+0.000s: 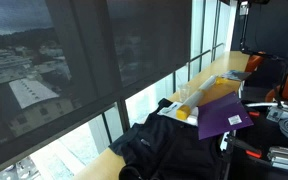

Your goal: Close the zip of the jersey

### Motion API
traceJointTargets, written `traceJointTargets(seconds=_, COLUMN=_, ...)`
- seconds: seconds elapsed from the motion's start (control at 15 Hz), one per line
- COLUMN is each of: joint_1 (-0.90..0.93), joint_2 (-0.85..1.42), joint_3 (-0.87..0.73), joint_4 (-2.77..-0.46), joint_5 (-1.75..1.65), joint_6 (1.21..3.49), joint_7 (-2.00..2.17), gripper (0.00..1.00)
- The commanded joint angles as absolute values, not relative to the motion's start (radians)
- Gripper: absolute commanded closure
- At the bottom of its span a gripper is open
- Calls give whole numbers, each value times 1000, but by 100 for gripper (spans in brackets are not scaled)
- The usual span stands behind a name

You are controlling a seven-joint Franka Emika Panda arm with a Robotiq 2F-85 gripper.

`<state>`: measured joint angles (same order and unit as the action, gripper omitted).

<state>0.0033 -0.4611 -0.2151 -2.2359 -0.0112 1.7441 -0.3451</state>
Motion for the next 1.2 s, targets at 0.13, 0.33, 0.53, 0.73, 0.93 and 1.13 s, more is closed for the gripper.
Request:
traceJointTargets(seconds=0.13, joint_1=-17, joint_2=-459, joint_3=-199, joint_4=-2232, joint_5=-4, joint_6=1743, joint_7=-352, gripper=0)
traceJointTargets(seconds=0.33, joint_1=-5, joint_2=-430, joint_3=-183, joint_4=-2236, joint_5=-3, joint_6=1808, joint_7=-344, gripper=0)
traceJointTargets(seconds=0.53, joint_1=20, joint_2=-372, joint_3=-136, joint_4=-2255, joint_5=-2, joint_6=1984, joint_7=-325, gripper=0)
traceJointTargets(seconds=0.73, joint_1=51, joint_2=-272, joint_3=-73, joint_4=-2270, joint_5=17, joint_6=2168, joint_7=-275, gripper=0)
traceJointTargets(seconds=0.93, joint_1=75, joint_2=-148, joint_3=-30, joint_4=-2264, joint_5=48, joint_6=2316, joint_7=-216, gripper=0)
traceJointTargets(seconds=1.13, joint_1=79, joint_2=-15, joint_3=-4, joint_4=-2246, joint_5=83, joint_6=2432, joint_7=-172, gripper=0)
